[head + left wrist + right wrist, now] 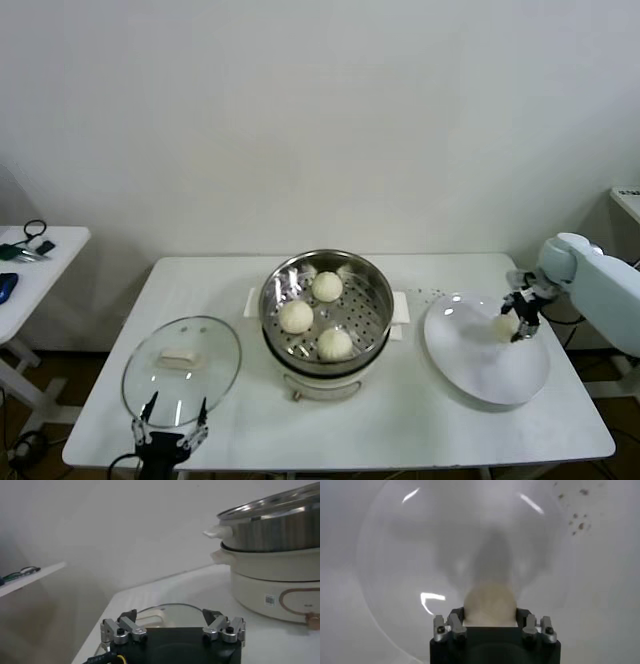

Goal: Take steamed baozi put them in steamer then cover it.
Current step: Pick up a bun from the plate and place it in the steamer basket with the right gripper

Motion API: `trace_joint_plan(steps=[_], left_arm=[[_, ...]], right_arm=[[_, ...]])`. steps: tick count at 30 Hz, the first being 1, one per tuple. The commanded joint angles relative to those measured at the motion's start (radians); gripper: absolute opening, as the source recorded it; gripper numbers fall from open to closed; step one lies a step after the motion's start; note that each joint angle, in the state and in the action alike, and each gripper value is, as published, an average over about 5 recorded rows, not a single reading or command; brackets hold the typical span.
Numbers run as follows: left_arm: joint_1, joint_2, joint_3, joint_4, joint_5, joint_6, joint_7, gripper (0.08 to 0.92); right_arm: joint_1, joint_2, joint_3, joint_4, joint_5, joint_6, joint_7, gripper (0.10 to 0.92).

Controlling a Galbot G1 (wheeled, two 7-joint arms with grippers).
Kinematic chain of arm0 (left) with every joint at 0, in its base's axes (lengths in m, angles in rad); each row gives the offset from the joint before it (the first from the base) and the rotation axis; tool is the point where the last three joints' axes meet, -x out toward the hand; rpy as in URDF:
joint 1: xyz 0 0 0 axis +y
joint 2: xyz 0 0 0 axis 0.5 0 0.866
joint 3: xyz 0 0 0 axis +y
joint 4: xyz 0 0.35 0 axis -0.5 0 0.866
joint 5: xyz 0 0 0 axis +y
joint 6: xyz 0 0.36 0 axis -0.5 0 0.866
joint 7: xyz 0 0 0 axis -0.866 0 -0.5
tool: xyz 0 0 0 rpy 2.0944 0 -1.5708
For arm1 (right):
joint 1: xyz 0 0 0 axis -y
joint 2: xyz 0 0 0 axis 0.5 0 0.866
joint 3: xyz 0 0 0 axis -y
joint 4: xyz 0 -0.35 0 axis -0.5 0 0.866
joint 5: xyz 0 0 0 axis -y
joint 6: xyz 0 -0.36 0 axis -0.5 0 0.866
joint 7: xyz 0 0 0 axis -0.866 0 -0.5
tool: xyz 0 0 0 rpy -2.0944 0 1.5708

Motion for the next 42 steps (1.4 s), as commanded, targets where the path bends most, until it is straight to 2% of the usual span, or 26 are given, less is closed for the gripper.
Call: trace_joint_plan(steps=[1, 7, 15, 24, 30, 42], left_arm=[[-0.001, 0.006, 0.018, 0.001, -0.001, -0.003, 0.001, 0.823], [-0.008, 0.023, 0.039, -0.003, -0.003, -0.003, 0.002, 0.823], [-0.007, 0.046, 0.057, 0.002, -0.006, -0.012, 0.004, 0.823], [-0.018, 0.062, 0.061, 0.016, -0.008, -0.011, 0.006, 0.823], [-0.038, 0.062, 0.05, 0.051, -0.015, -0.014, 0.005, 0.823], [-0.057, 0.071, 0.034, 0.046, -0.024, -0.006, 0.007, 0.823]], right_arm=[[0.438, 0.02, -0.447, 0.169, 0.461, -0.146, 0.03, 0.667], [0.718, 0.106, -0.718, 0.312, 0.749, -0.234, 0.066, 0.67], [0.839, 0.21, -0.858, 0.496, 0.953, -0.315, 0.134, 0.67], [0.836, 0.345, -0.903, 0.532, 1.014, -0.341, 0.181, 0.67], [0.749, 0.414, -0.902, 0.498, 0.987, -0.35, 0.215, 0.67], [0.652, 0.507, -0.883, 0.411, 0.962, -0.347, 0.22, 0.67]])
